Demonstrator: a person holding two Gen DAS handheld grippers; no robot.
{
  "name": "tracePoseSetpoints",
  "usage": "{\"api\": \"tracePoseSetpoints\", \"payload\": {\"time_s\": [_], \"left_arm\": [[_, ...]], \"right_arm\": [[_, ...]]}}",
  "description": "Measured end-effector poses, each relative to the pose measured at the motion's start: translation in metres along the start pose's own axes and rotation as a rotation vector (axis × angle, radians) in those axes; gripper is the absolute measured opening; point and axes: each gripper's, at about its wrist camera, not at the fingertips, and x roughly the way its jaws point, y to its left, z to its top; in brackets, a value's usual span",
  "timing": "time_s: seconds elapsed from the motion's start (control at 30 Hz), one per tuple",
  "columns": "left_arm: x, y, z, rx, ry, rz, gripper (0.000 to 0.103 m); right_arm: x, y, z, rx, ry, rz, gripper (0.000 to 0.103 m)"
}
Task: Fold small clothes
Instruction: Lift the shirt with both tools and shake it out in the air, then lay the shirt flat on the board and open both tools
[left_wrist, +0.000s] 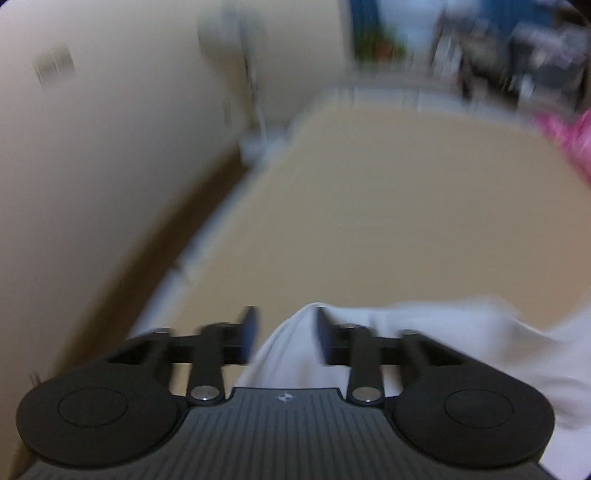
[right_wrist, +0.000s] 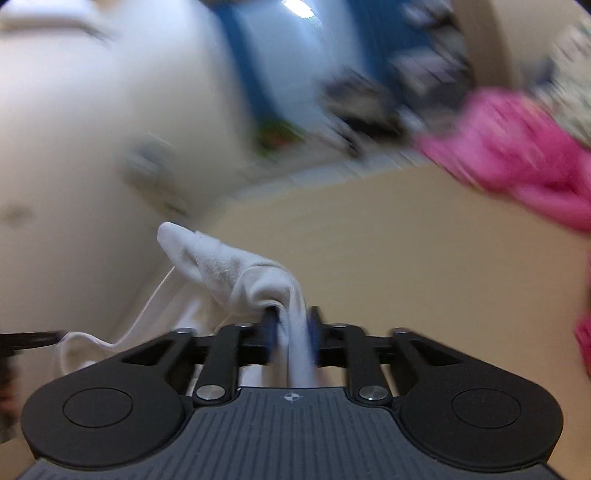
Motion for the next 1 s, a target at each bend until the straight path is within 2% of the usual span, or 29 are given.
{"api": "tracePoseSetpoints", "payload": {"time_s": [0.03,0.07,0.1,0.13,0.2,0.4,0.57,0.67,0.8,0.83,0.87,0.93,1.0], "left_arm": [[0.020,-0.009,-0.005,0.002,0.048,0.005,0.047],[0.031,-0.014,-0.013,0.008,0.071,0.010,0.049],[0.037,-0.014,-0.022,0.015,0.077,-0.006,0.060],[0.038,-0.014,-0.034,0.025,0.074,-0.033,0.076],[0.034,-0.006,-0.063,0.048,0.051,-0.056,0.086],[-0.006,0.021,-0.170,0.117,0.070,-0.065,0.087],[-0.048,0.040,-0.231,0.085,0.138,-0.092,0.087],[-0.066,0.038,-0.265,0.074,0.164,-0.097,0.087],[-0.081,0.034,-0.291,0.061,0.203,-0.131,0.087],[-0.091,0.039,-0.295,0.065,0.204,-0.133,0.087],[-0.100,0.043,-0.300,0.074,0.202,-0.128,0.087],[-0.108,0.042,-0.302,0.093,0.185,-0.113,0.087],[-0.116,0.042,-0.300,0.111,0.162,-0.098,0.087]], "right_arm": [[0.033,-0.007,-0.007,0.023,0.050,-0.065,0.034],[0.050,-0.012,-0.015,0.052,0.074,-0.079,0.034],[0.057,-0.020,-0.023,0.094,0.091,-0.069,0.036],[0.058,-0.029,-0.033,0.136,0.108,-0.044,0.040],[0.048,-0.046,-0.058,0.155,0.149,0.011,0.043],[-0.019,-0.077,-0.154,0.100,0.286,-0.028,0.044],[-0.073,-0.057,-0.224,0.052,0.373,-0.035,0.053],[-0.076,-0.037,-0.260,0.012,0.421,-0.010,0.056],[-0.070,-0.019,-0.297,-0.065,0.502,-0.045,0.057],[-0.066,-0.016,-0.304,-0.088,0.509,-0.056,0.051],[-0.065,-0.014,-0.308,-0.115,0.505,-0.062,0.026],[-0.066,-0.011,-0.306,-0.146,0.498,-0.070,0.003],[-0.074,-0.012,-0.290,-0.132,0.472,-0.047,0.003]]}}
